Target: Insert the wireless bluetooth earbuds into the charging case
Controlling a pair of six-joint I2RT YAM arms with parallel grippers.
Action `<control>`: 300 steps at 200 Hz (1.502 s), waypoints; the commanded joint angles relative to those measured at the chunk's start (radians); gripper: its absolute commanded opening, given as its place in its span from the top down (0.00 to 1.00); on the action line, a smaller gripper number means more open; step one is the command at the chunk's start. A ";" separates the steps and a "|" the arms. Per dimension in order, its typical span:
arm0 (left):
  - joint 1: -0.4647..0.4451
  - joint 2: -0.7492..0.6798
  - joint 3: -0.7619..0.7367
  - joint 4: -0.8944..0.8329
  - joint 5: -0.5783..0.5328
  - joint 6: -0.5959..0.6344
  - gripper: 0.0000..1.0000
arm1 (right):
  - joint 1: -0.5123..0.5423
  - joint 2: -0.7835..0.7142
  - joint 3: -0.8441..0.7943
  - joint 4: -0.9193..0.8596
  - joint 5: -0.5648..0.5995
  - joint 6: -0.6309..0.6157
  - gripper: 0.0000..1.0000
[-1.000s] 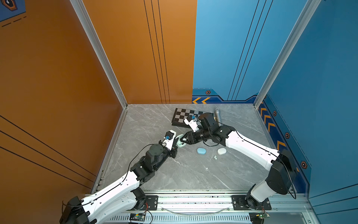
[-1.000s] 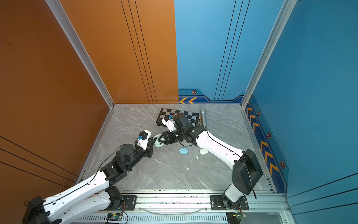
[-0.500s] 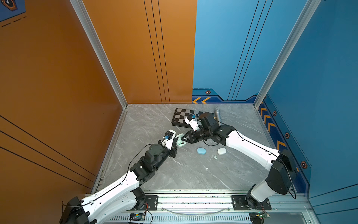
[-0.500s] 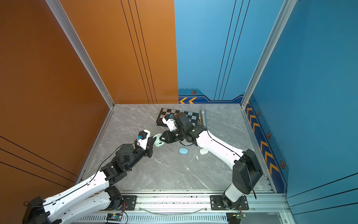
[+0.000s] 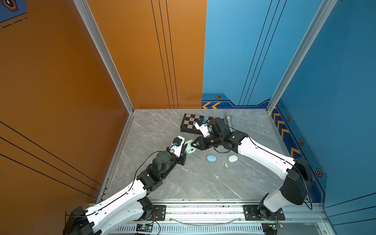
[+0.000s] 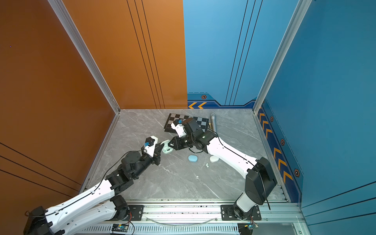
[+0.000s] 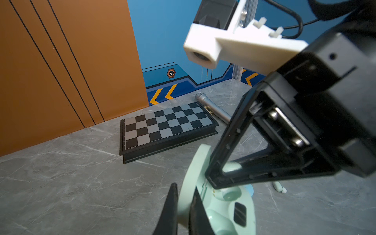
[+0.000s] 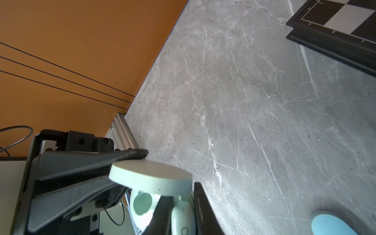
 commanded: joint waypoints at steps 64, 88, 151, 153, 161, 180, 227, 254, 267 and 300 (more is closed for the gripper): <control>0.059 -0.011 -0.027 -0.026 0.000 0.001 1.00 | -0.027 -0.060 -0.023 0.027 -0.081 -0.049 0.79; 0.102 -0.018 0.000 -0.104 0.007 -0.018 1.00 | -0.063 -0.045 -0.055 -0.027 -0.126 -0.223 0.80; 0.182 -0.124 0.029 -0.244 0.000 -0.054 1.00 | -0.006 0.144 -0.125 -0.152 0.036 -0.763 0.79; 0.182 -0.128 0.029 -0.246 0.000 -0.055 1.00 | -0.003 0.153 -0.124 -0.156 0.038 -0.778 0.79; 0.185 -0.138 0.029 -0.257 -0.001 -0.059 1.00 | 0.010 0.182 -0.116 -0.168 0.047 -0.824 0.78; 0.191 -0.154 0.025 -0.274 0.003 -0.066 1.00 | 0.038 0.249 -0.092 -0.195 0.073 -0.933 0.77; 0.200 -0.177 0.011 -0.280 -0.001 -0.072 1.00 | 0.055 0.377 0.009 -0.244 0.181 -0.981 0.73; 0.208 -0.184 0.002 -0.276 0.000 -0.071 1.00 | 0.053 0.365 0.033 -0.245 0.222 -0.905 0.69; 0.213 -0.188 0.002 -0.274 -0.002 -0.076 1.00 | 0.052 0.325 0.050 -0.248 0.239 -0.801 0.67; 0.216 -0.212 0.011 -0.283 -0.023 -0.098 1.00 | 0.052 0.175 0.029 -0.320 0.238 -0.506 0.63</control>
